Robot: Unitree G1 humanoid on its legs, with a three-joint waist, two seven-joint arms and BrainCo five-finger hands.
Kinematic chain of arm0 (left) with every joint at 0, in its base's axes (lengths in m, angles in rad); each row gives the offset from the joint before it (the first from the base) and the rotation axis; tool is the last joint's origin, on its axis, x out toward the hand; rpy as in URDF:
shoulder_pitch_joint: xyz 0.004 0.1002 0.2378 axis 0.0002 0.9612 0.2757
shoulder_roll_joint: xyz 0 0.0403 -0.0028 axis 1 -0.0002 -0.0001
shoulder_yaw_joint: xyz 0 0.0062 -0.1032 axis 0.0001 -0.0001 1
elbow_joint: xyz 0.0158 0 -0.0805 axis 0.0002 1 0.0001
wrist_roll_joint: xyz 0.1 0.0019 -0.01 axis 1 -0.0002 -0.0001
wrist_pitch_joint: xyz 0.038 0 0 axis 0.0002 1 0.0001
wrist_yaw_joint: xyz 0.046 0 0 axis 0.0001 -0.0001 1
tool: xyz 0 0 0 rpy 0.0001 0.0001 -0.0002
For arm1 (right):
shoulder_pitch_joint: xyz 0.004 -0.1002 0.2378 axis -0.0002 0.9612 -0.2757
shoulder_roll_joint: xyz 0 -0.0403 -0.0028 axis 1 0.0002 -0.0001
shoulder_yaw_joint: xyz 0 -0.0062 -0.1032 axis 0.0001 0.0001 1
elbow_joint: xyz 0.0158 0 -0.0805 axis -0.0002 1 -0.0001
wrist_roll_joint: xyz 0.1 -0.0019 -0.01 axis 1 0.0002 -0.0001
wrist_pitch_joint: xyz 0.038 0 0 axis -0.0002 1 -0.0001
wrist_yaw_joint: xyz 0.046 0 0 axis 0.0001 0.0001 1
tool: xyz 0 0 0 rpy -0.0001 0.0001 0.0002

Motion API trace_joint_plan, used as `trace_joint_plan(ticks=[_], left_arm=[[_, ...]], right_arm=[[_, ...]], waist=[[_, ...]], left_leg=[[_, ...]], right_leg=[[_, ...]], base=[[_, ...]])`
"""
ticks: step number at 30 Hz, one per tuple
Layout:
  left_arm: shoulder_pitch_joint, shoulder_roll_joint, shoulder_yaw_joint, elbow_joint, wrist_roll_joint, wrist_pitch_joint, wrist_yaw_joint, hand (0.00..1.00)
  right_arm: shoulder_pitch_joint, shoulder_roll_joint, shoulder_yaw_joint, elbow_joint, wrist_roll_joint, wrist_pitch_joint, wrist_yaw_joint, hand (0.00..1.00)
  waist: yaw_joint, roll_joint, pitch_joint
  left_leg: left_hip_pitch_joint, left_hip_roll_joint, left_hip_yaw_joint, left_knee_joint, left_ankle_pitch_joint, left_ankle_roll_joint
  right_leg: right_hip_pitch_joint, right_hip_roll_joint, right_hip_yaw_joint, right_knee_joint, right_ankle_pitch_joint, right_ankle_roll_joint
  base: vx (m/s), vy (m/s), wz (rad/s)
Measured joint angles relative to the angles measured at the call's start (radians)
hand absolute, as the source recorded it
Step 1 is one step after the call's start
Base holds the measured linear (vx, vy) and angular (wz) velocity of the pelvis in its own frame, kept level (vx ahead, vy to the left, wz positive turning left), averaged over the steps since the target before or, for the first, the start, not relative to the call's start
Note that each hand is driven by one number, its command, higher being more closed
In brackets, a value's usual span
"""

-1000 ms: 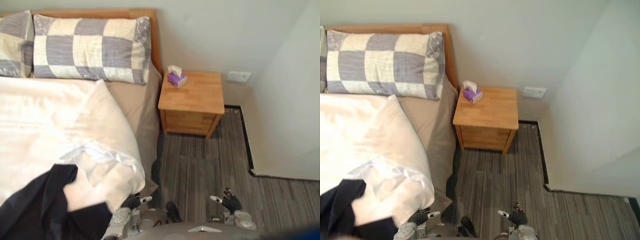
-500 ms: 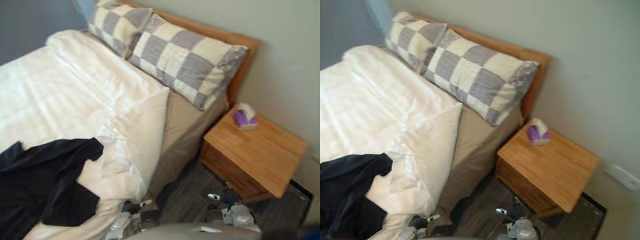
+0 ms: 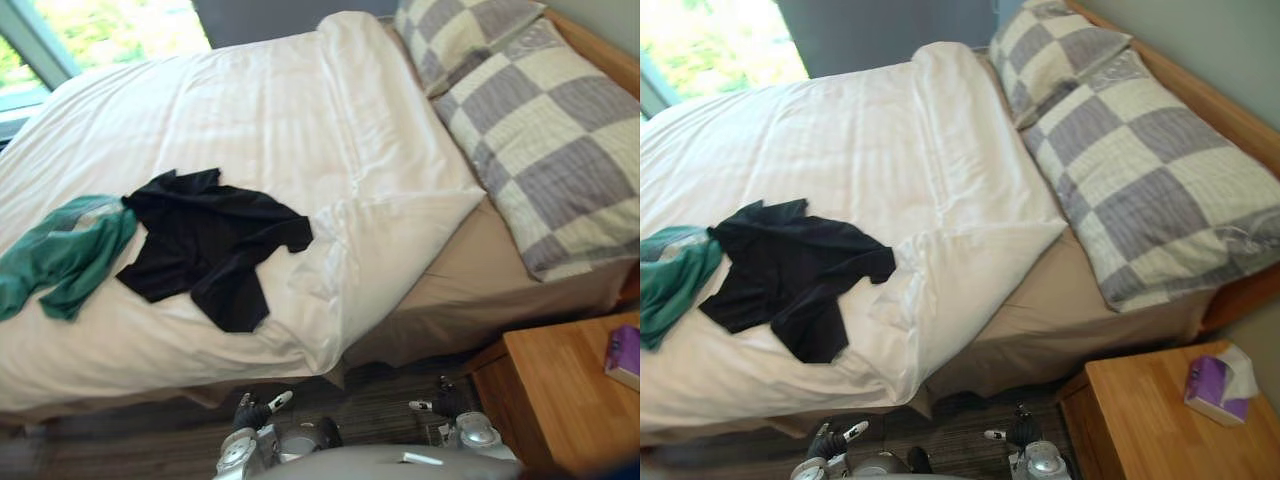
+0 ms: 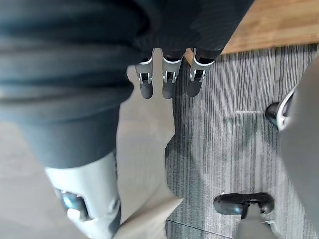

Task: Tidy the bed and pick cloth on bed and put in laundry

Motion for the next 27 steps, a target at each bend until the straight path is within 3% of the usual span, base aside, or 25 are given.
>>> trace_joint_plan(ticks=[3,6,12,17,21,23,26,27], left_arm=[[-0.018,0.030,-0.025,0.004,0.027,0.010,-0.003,0.00],[-0.031,0.037,-0.028,0.034,0.028,0.017,-0.006,0.00],[-0.050,0.035,-0.058,0.046,0.032,0.060,0.001,0.00],[-0.051,0.035,-0.038,0.061,0.024,0.093,0.002,0.00],[-0.038,0.033,-0.014,0.050,0.014,0.130,0.000,0.00],[-0.014,0.035,-0.013,0.013,0.010,0.150,0.000,0.00],[0.017,0.028,-0.005,-0.012,0.007,0.159,-0.002,0.00],[0.027,0.014,0.008,-0.024,0.006,0.159,-0.002,0.00]], right_arm=[[0.012,0.019,-0.038,-0.002,0.074,0.012,-0.022,0.00],[0.029,0.029,-0.047,-0.002,0.149,0.010,-0.048,0.00],[0.054,0.038,-0.067,-0.006,0.347,-0.003,-0.156,0.00],[0.110,0.062,-0.132,-0.047,0.540,-0.089,-0.340,0.00],[0.169,0.065,-0.140,-0.205,0.476,-0.162,-0.471,0.00],[0.179,0.060,-0.141,-0.410,0.356,-0.190,-0.557,0.00],[0.199,0.049,-0.149,-0.641,0.238,-0.197,-0.603,0.00],[0.203,0.038,-0.156,-0.749,0.178,-0.195,-0.612,0.00]], waist=[[-0.008,-0.033,0.016],[-0.022,-0.045,0.014],[-0.030,-0.041,0.007],[-0.041,-0.034,-0.020],[-0.054,-0.033,-0.036],[-0.059,-0.042,-0.051],[-0.060,-0.052,-0.091],[-0.057,-0.040,-0.103]], left_leg=[[0.003,-0.008,-0.060,-0.002,0.014,0.002],[0.004,-0.010,-0.079,-0.002,0.022,-0.002],[-0.001,0.021,-0.038,-0.003,0.018,-0.015],[0.024,0.042,0.047,-0.002,0.009,-0.033],[0.037,0.059,0.081,-0.002,0.004,-0.043],[0.039,0.064,0.093,-0.003,-0.010,-0.059],[0.034,0.089,0.185,-0.002,-0.028,-0.055],[0.031,0.099,0.204,-0.002,-0.027,-0.056]], right_leg=[[0.032,-0.002,-0.037,0.005,-0.029,-0.003],[0.048,0.012,-0.035,0.005,-0.042,-0.003],[0.042,0.045,-0.003,-0.016,-0.015,-0.018],[0.031,0.062,0.062,-0.031,0.001,-0.040],[0.031,0.065,0.076,-0.031,0.014,-0.049],[0.030,0.065,0.079,-0.031,0.015,-0.048],[0.019,0.068,0.080,-0.034,0.033,-0.051],[0.013,0.075,0.091,-0.033,0.058,-0.053]], base=[[-0.12,-0.045,0.53],[-0.07,-0.036,0.26],[-0.02,-0.030,-0.15],[0.06,-0.023,-0.40],[0.05,-0.012,-0.19],[0.01,-0.003,-0.06],[0.01,0.022,0.08],[0.03,0.072,0.12]])
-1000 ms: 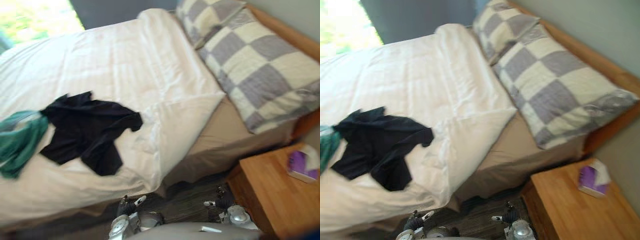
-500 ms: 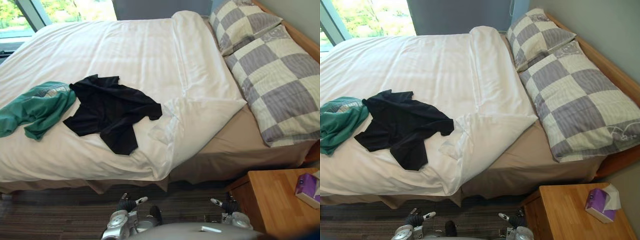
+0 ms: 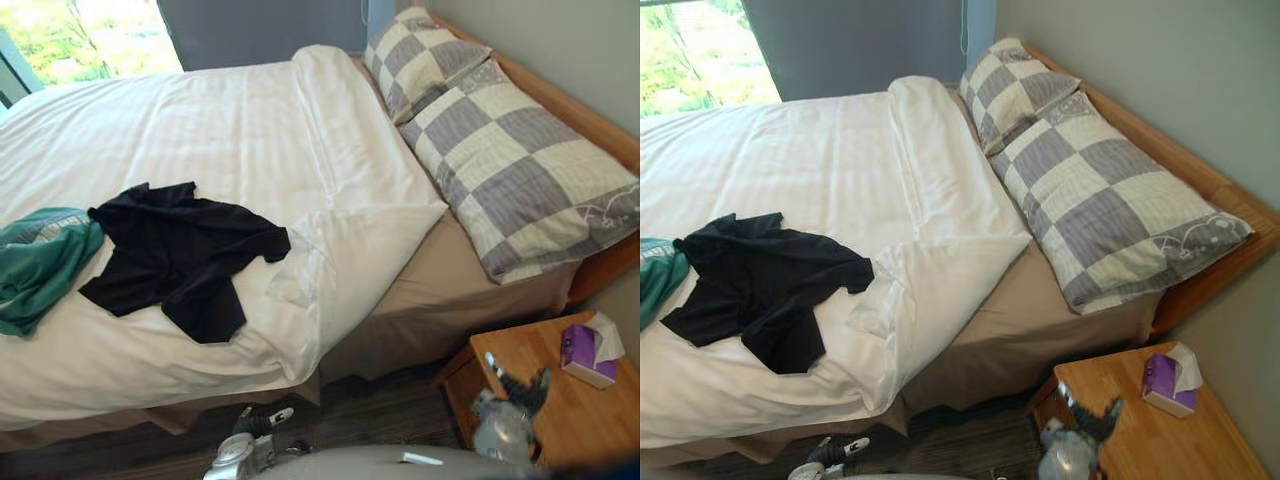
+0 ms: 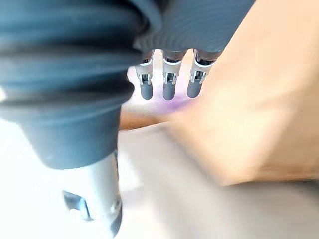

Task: Tidy the bed and pick cloth on bed and put in laundry

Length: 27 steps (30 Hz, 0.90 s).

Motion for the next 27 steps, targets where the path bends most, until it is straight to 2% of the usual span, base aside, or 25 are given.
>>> trace_joint_plan(ticks=[2,4,6,10,12,14,17,20,23,25,26,27], left_arm=[[0.015,-0.010,0.010,-0.019,0.000,-0.005,0.000,0.00],[0.039,-0.007,0.010,-0.042,0.000,-0.025,0.000,0.00],[0.040,0.017,0.009,-0.042,0.001,-0.036,0.000,0.00],[0.040,0.022,0.004,-0.036,0.019,-0.053,-0.001,0.00],[0.040,0.024,0.004,-0.036,0.020,-0.058,0.000,0.00],[0.037,0.026,0.006,-0.037,0.021,-0.065,-0.001,0.00],[0.036,0.026,0.010,-0.036,0.030,-0.075,-0.001,0.00],[0.059,0.041,0.014,-0.026,0.092,-0.072,-0.002,0.00],[0.090,0.054,0.020,-0.017,0.101,-0.072,-0.002,0.00],[0.094,0.064,0.028,-0.010,0.129,-0.074,-0.002,0.00],[0.092,0.069,0.028,-0.010,0.134,-0.074,-0.002,0.00],[0.084,0.078,0.028,-0.010,0.137,-0.076,-0.003,0.00]], right_arm=[[0.000,-0.016,-0.006,-0.156,-0.077,0.003,0.010,0.00],[-0.011,-0.029,-0.008,-0.322,-0.168,0.022,0.068,0.00],[-0.043,-0.054,0.002,-0.374,-0.230,0.042,0.125,0.00],[-0.167,-0.179,0.073,-0.382,-0.306,0.115,0.239,0.00],[-0.210,-0.203,0.099,-0.374,-0.326,0.141,0.279,0.00],[-0.279,-0.217,0.142,-0.321,-0.375,0.189,0.318,0.00],[-0.330,-0.219,0.175,-0.227,-0.428,0.259,0.327,0.00],[-0.383,-0.219,0.212,-0.103,-0.465,0.321,0.343,0.00],[-0.457,-0.219,0.229,0.030,-0.489,0.359,0.342,0.00],[-0.534,-0.218,0.237,0.140,-0.504,0.381,0.319,0.00],[-0.553,-0.217,0.242,0.160,-0.506,0.386,0.312,0.00],[-0.621,-0.212,0.260,0.214,-0.518,0.395,0.283,0.00]], waist=[[0.006,0.001,-0.005],[0.010,-0.010,-0.015],[0.008,-0.024,-0.010],[0.010,-0.019,-0.007],[0.012,-0.017,-0.006],[0.015,-0.024,-0.002],[0.023,-0.001,0.028],[0.035,0.011,0.033],[0.044,-0.002,0.042],[0.079,-0.024,0.076],[0.088,-0.030,0.084],[0.097,-0.046,0.096]], left_leg=[[-0.005,-0.006,-0.006,0.000,0.006,0.001],[-0.018,-0.017,-0.028,0.000,0.016,0.005],[-0.018,-0.025,-0.050,0.000,0.020,0.012],[-0.019,-0.043,-0.101,0.000,0.026,0.022],[-0.033,-0.053,-0.121,0.000,0.030,0.028],[-0.052,-0.075,-0.149,0.000,0.034,0.040],[-0.050,-0.089,-0.177,0.000,0.037,0.046],[-0.062,-0.097,-0.199,0.000,0.045,0.057],[-0.082,-0.100,-0.214,0.000,0.054,0.061],[-0.089,-0.104,-0.232,0.000,0.060,0.069],[-0.093,-0.105,-0.238,0.000,0.061,0.069],[-0.120,-0.105,-0.258,0.001,0.065,0.074]], right_leg=[[-0.001,-0.005,0.011,0.000,0.004,-0.001],[-0.004,-0.010,0.017,-0.007,0.005,0.000],[0.005,-0.010,0.013,-0.007,0.005,0.000],[0.020,-0.015,0.008,-0.010,0.003,-0.001],[0.020,-0.020,0.005,-0.018,-0.005,0.007],[0.028,-0.032,-0.004,-0.036,-0.025,0.023],[0.050,-0.038,-0.028,-0.045,-0.034,0.030],[0.054,-0.041,-0.056,-0.050,-0.037,0.045],[0.049,-0.041,-0.078,-0.051,-0.036,0.048],[0.053,-0.042,-0.099,-0.051,-0.035,0.049],[0.052,-0.041,-0.102,-0.051,-0.034,0.050],[0.040,-0.037,-0.110,-0.050,-0.026,0.050]], base=[[0.00,0.064,0.14],[0.00,0.030,0.19],[0.00,-0.003,0.24],[-0.01,0.000,0.31],[-0.02,0.003,0.39],[-0.02,-0.004,0.39],[-0.02,-0.006,0.30],[0.03,-0.002,0.21],[0.07,-0.018,0.27],[0.07,-0.023,0.22],[0.08,-0.024,0.34],[0.06,-0.017,0.32]])
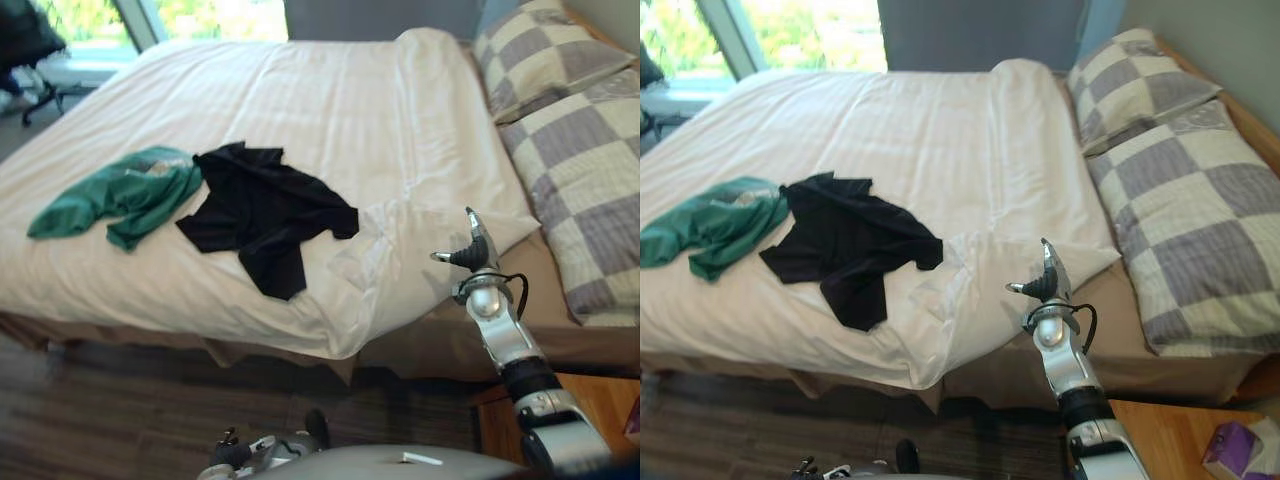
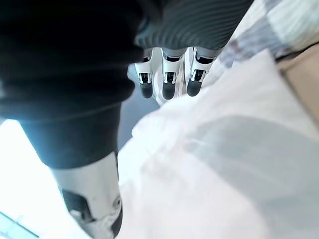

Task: Tidy the bed and pick cloth on bed and put in laundry

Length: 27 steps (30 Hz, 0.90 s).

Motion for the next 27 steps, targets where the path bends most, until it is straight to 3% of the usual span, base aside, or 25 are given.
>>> trace_joint_plan(ticks=[3,6,10,12,15,17,19,21,26,27], left_arm=[[-0.019,0.003,0.009,-0.001,0.000,-0.001,0.000,0.00],[-0.067,0.016,0.017,-0.006,-0.001,0.000,0.000,0.00],[-0.166,0.091,0.018,-0.027,-0.003,0.004,0.002,0.00],[-0.187,0.094,0.018,-0.046,-0.006,0.006,0.004,0.00],[-0.202,0.095,0.018,-0.061,-0.010,0.020,0.006,0.00],[-0.222,0.099,0.018,-0.061,-0.010,0.025,0.007,0.00],[-0.232,0.104,0.020,-0.061,-0.010,0.025,0.007,0.00],[-0.239,0.109,0.020,-0.061,-0.010,0.027,0.010,0.00],[-0.274,0.118,0.019,-0.062,-0.012,0.047,0.029,0.00],[-0.285,0.116,0.018,-0.062,-0.017,0.051,0.029,0.00]], right_arm=[[-0.075,0.008,0.012,0.052,-0.001,0.002,-0.041,0.00],[-0.190,0.006,0.041,0.108,0.001,0.015,-0.097,0.00],[-0.380,0.005,0.075,0.165,0.008,0.049,-0.135,0.00],[-0.418,0.004,0.084,0.173,0.008,0.072,-0.134,0.00],[-0.456,0.003,0.127,0.205,0.001,0.143,-0.105,0.00],[-0.464,-0.009,0.131,0.263,-0.038,0.243,-0.057,0.00],[-0.476,-0.010,0.130,0.319,-0.042,0.303,-0.032,0.00],[-0.479,-0.014,0.130,0.327,-0.040,0.344,-0.012,0.00],[-0.520,-0.030,0.130,0.327,-0.033,0.391,-0.004,0.00],[-0.526,-0.034,0.128,0.328,-0.033,0.405,0.004,1.00]], waist=[[0.025,-0.006,0.017],[0.054,-0.012,0.041],[0.087,-0.074,0.119],[0.099,-0.079,0.143],[0.116,-0.077,0.179],[0.132,-0.079,0.201],[0.134,-0.083,0.232],[0.134,-0.092,0.240],[0.134,-0.116,0.268],[0.135,-0.119,0.269]], left_leg=[[-0.023,0.013,-0.009,0.001,0.007,0.001],[-0.068,0.059,-0.024,0.007,0.028,0.003],[-0.127,0.093,-0.047,0.008,0.053,0.001],[-0.139,0.095,-0.052,0.008,0.060,0.001],[-0.150,0.096,-0.053,0.007,0.064,-0.001],[-0.176,0.100,-0.055,0.007,0.065,-0.007],[-0.181,0.102,-0.058,0.006,0.070,-0.010],[-0.205,0.105,-0.055,0.003,0.074,-0.014],[-0.226,0.106,-0.037,0.002,0.078,-0.010],[-0.234,0.108,-0.020,0.002,0.078,-0.010]], right_leg=[[-0.022,0.014,-0.006,0.003,0.031,-0.007],[-0.070,0.056,0.011,0.021,0.096,-0.059],[-0.126,0.084,0.013,0.040,0.119,-0.065],[-0.134,0.088,0.013,0.041,0.119,-0.065],[-0.145,0.095,0.045,0.041,0.119,-0.065],[-0.168,0.101,0.062,0.038,0.118,-0.065],[-0.170,0.104,0.065,0.035,0.118,-0.065],[-0.192,0.106,0.067,0.033,0.117,-0.066],[-0.204,0.112,0.101,0.009,0.114,-0.067],[-0.213,0.111,0.109,0.010,0.109,-0.070]], base=[[0.04,-0.012,0.18],[0.02,-0.001,0.13],[-0.02,-0.016,0.14],[-0.04,-0.017,0.13],[-0.07,-0.005,0.01],[-0.07,0.001,0.00],[-0.07,-0.006,0.01],[-0.08,-0.012,-0.02],[-0.05,-0.018,-0.01],[0.00,0.000,0.00]])
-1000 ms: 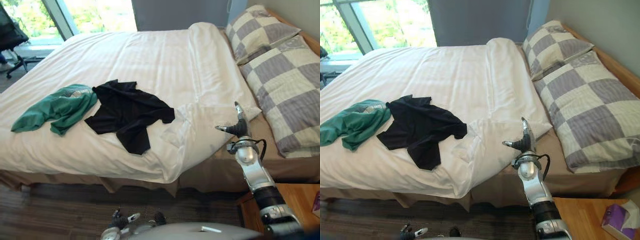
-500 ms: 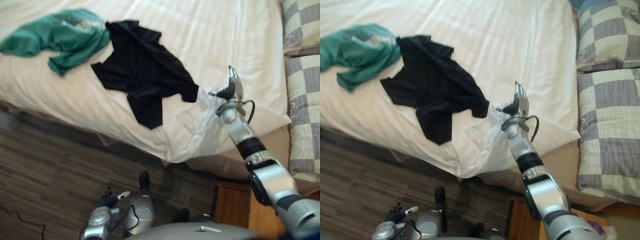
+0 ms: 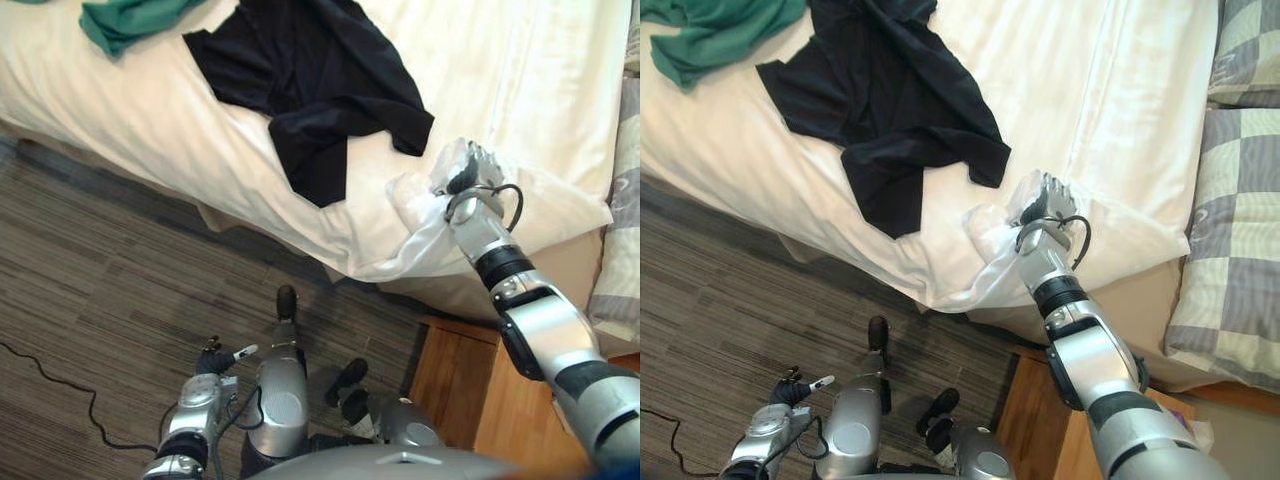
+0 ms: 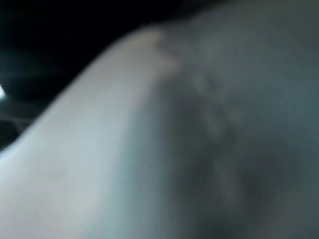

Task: Tidy the bed and pick cloth on bed and put in laundry

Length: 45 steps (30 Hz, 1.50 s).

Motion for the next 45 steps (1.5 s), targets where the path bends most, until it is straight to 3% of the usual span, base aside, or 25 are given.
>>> trace_joint_plan(ticks=[6,10,12,15,20,22,26,27,30,35,37,38,41,45], left_arm=[[-0.024,-0.003,-0.003,-0.001,-0.014,0.040,0.006,0.00],[-0.043,-0.003,-0.006,-0.005,-0.021,0.051,0.003,0.00],[-0.043,0.001,-0.016,-0.026,-0.021,0.055,0.004,0.00],[-0.040,0.003,-0.043,-0.045,-0.021,0.073,0.004,0.00],[0.008,-0.001,-0.050,-0.095,-0.021,0.104,0.016,0.00],[0.030,0.000,-0.052,-0.114,-0.020,0.129,0.015,0.00],[0.086,0.005,-0.066,-0.116,-0.019,0.173,0.013,0.00],[0.110,0.004,-0.076,-0.116,-0.018,0.182,0.010,0.00],[0.158,-0.005,-0.080,-0.108,0.016,0.190,-0.012,0.00],[0.193,-0.043,-0.079,-0.073,0.019,0.186,-0.051,0.00],[0.195,-0.048,-0.076,-0.063,0.019,0.182,-0.064,0.00],[0.194,-0.052,-0.071,-0.043,0.019,0.177,-0.076,0.00],[0.208,-0.066,-0.068,-0.015,0.017,0.155,-0.097,0.00],[0.217,-0.086,-0.025,0.013,0.011,0.131,-0.117,0.00]], right_arm=[[-0.007,0.000,-0.025,0.034,0.010,-0.010,0.023,1.00],[-0.007,-0.001,-0.054,0.058,0.056,-0.067,-0.020,1.00],[0.003,-0.002,-0.082,0.052,0.088,-0.111,-0.041,1.00],[0.080,-0.008,-0.086,-0.041,0.119,-0.159,-0.061,1.00],[0.291,-0.013,-0.098,-0.301,0.128,-0.169,-0.037,1.00],[0.448,-0.013,-0.151,-0.430,0.128,-0.165,0.009,1.00],[0.690,-0.011,-0.192,-0.492,0.121,-0.135,0.070,1.00],[0.764,-0.011,-0.215,-0.491,0.124,-0.121,0.086,0.00],[0.870,-0.009,-0.281,-0.481,0.178,-0.118,0.131,0.00],[0.967,0.033,-0.397,-0.398,0.492,-0.227,0.179,0.00],[0.980,0.059,-0.409,-0.382,0.551,-0.256,0.179,0.00],[0.983,0.084,-0.420,-0.345,0.564,-0.290,0.159,0.00],[1.008,0.115,-0.450,-0.244,0.460,-0.307,0.111,0.00],[1.067,0.147,-0.497,-0.141,0.423,-0.306,0.073,0.00]], waist=[[-0.002,-0.013,0.006],[-0.003,-0.018,0.009],[-0.005,-0.036,0.017],[-0.012,-0.041,0.018],[-0.062,-0.051,0.011],[-0.091,-0.056,-0.009],[-0.117,-0.059,-0.075],[-0.124,-0.052,-0.115],[-0.156,-0.029,-0.160],[-0.202,0.042,-0.229],[-0.203,0.048,-0.233],[-0.215,0.061,-0.237],[-0.221,0.096,-0.261],[-0.221,0.107,-0.267]], left_leg=[[-0.011,0.001,0.022,0.002,0.015,-0.001],[-0.011,-0.003,0.026,0.000,0.014,0.000],[-0.011,-0.013,0.031,0.000,0.019,0.000],[0.000,-0.009,0.042,-0.001,0.025,-0.005],[0.063,-0.007,0.080,-0.001,0.012,0.000],[0.082,-0.007,0.085,-0.002,0.003,-0.001],[0.132,-0.009,0.113,-0.002,-0.024,-0.005],[0.139,-0.009,0.123,-0.002,-0.033,-0.004],[0.173,-0.008,0.134,-0.002,-0.044,-0.006],[0.187,-0.009,0.163,-0.002,-0.044,-0.007],[0.199,-0.020,0.179,-0.002,-0.044,-0.008],[0.213,-0.031,0.185,-0.002,-0.042,-0.011],[0.236,-0.038,0.189,-0.002,-0.040,-0.013],[0.251,-0.041,0.194,-0.002,-0.046,-0.011]], right_leg=[[-0.018,-0.004,0.011,0.000,-0.007,-0.005],[-0.018,-0.008,0.016,0.000,-0.021,0.002],[-0.018,-0.018,0.037,-0.001,-0.053,0.007],[-0.012,-0.021,0.044,0.002,-0.058,0.008],[0.025,-0.025,0.084,0.014,-0.049,0.020],[0.031,-0.029,0.104,0.019,-0.038,0.037],[0.056,-0.039,0.129,0.033,-0.036,0.041],[0.057,-0.040,0.141,0.034,-0.034,0.045],[0.084,-0.042,0.150,0.034,-0.029,0.052],[0.094,-0.043,0.156,0.008,-0.033,0.053],[0.108,-0.053,0.163,-0.011,-0.057,0.053],[0.120,-0.061,0.162,-0.017,-0.094,0.058],[0.140,-0.065,0.164,-0.021,-0.113,0.060],[0.161,-0.074,0.160,-0.033,-0.108,0.077]], base=[[-0.01,-0.006,-0.06],[0.00,0.000,0.00],[0.00,-0.019,-0.01],[0.01,-0.026,-0.06],[0.03,-0.019,-0.19],[0.03,-0.002,-0.21],[0.06,0.010,-0.21],[0.08,-0.006,-0.22],[0.07,-0.015,-0.11],[0.01,-0.018,-0.15],[-0.03,-0.023,-0.21],[-0.06,-0.022,-0.05],[-0.02,-0.002,0.00],[0.04,0.019,-0.02]])
